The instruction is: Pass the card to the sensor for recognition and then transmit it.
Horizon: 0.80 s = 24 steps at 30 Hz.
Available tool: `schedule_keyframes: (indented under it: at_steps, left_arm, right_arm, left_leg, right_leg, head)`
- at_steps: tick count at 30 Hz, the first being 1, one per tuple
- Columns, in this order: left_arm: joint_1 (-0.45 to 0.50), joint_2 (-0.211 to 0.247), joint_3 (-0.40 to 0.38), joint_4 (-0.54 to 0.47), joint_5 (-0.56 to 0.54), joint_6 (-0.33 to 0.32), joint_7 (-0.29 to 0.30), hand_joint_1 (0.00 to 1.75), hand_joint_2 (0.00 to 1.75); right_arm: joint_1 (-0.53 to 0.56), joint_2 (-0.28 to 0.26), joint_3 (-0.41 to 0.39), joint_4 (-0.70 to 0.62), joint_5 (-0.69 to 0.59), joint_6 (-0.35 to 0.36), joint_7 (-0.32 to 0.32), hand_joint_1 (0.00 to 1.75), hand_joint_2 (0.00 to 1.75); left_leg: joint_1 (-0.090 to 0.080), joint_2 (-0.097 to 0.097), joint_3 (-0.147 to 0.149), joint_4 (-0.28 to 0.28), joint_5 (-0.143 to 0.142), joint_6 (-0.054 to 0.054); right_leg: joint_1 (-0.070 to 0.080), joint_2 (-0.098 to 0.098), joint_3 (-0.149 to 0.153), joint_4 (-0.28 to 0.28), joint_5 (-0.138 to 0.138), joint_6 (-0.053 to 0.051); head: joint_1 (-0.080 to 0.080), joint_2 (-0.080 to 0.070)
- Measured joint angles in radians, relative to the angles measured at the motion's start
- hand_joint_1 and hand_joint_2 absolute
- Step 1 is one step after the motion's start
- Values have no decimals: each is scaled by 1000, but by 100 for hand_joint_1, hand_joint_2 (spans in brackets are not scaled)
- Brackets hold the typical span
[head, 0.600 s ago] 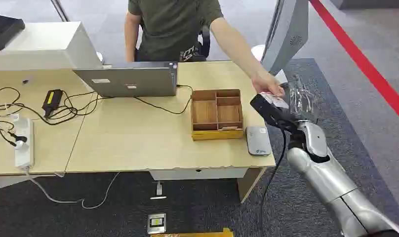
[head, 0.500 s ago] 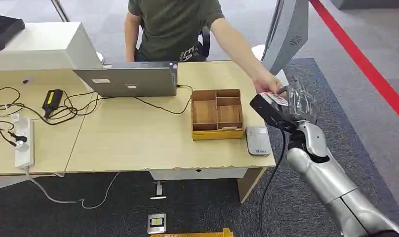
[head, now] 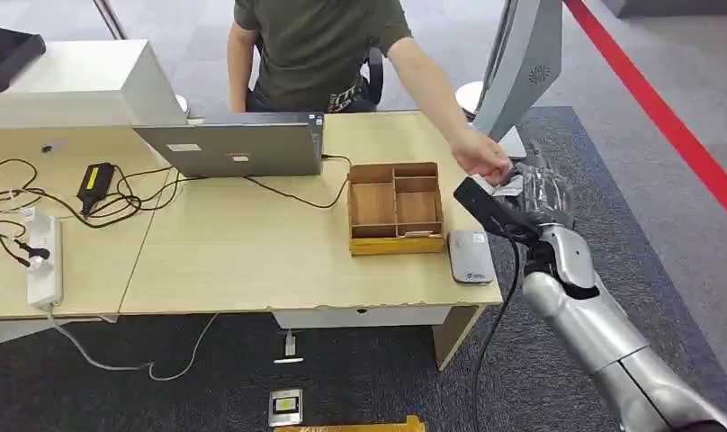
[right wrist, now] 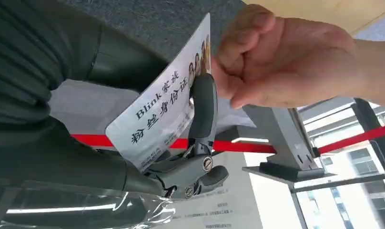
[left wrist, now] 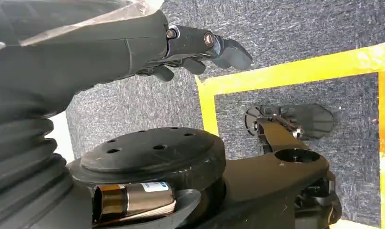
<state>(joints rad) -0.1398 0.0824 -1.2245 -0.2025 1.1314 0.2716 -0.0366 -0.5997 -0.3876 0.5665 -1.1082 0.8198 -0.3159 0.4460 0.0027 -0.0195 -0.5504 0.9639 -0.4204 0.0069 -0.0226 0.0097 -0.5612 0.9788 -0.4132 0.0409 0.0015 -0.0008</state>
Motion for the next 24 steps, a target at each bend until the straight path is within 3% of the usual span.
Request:
schedule_keyframes:
  at_steps: [21, 22, 24]
  left_arm:
    - [1, 0, 0, 0, 9, -2, -5, 0, 175]
    - [1, 0, 0, 0, 9, -2, -5, 0, 0]
    - [1, 0, 0, 0, 9, -2, -5, 0, 0]
  right_arm:
    - [45, 13, 24, 167, -43, -36, -36, 175, 175]
    - [46, 13, 24, 174, -43, -38, -36, 175, 175]
    - [48, 13, 24, 186, -44, -39, -36, 175, 175]
  left_leg:
    - [0, 0, 0, 0, 0, 0]
    - [0, 0, 0, 0, 0, 0]
    - [0, 0, 0, 0, 0, 0]
  right_leg:
    - [0, 0, 0, 0, 0, 0]
    - [0, 0, 0, 0, 0, 0]
    - [0, 0, 0, 0, 0, 0]
  head:
    - [0, 0]
    - [0, 0]
    - [0, 0]
